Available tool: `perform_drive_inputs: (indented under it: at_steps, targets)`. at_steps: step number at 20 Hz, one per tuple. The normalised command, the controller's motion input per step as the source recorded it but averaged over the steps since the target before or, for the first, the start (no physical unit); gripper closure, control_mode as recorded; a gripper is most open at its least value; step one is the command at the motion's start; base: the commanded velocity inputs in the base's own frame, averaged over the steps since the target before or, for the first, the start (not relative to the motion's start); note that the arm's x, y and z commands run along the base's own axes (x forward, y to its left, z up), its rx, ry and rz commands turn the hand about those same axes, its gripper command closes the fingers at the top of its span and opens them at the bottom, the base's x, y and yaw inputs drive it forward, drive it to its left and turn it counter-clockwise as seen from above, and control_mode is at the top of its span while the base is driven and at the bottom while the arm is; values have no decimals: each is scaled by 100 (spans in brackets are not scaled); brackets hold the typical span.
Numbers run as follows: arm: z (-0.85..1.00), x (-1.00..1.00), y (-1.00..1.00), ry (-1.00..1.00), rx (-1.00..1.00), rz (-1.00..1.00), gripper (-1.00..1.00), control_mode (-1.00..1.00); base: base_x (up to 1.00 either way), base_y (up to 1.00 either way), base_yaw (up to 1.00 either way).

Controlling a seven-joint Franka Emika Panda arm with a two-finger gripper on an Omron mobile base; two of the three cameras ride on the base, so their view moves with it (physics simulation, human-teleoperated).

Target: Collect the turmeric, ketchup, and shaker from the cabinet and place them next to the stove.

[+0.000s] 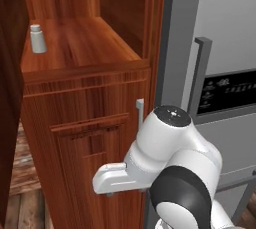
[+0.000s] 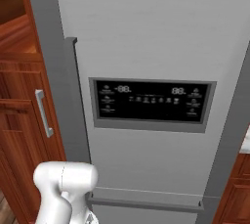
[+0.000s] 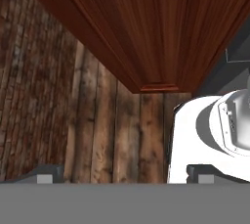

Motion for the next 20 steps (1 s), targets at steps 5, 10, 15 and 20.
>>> perform_drive_inputs:
  at_steps: [5,10,15,20]
  targets:
    - [0,32,17,-14,7,14,-100,-100,12,8,3]
    - [34,22,1,-27,3,17,-100,-100,0,0,0]
    - [68,8,0,-34,0,13,-100,-100,0,0,0]
    - [72,0,0,-30,0,9,-100,-100,0,0,0]
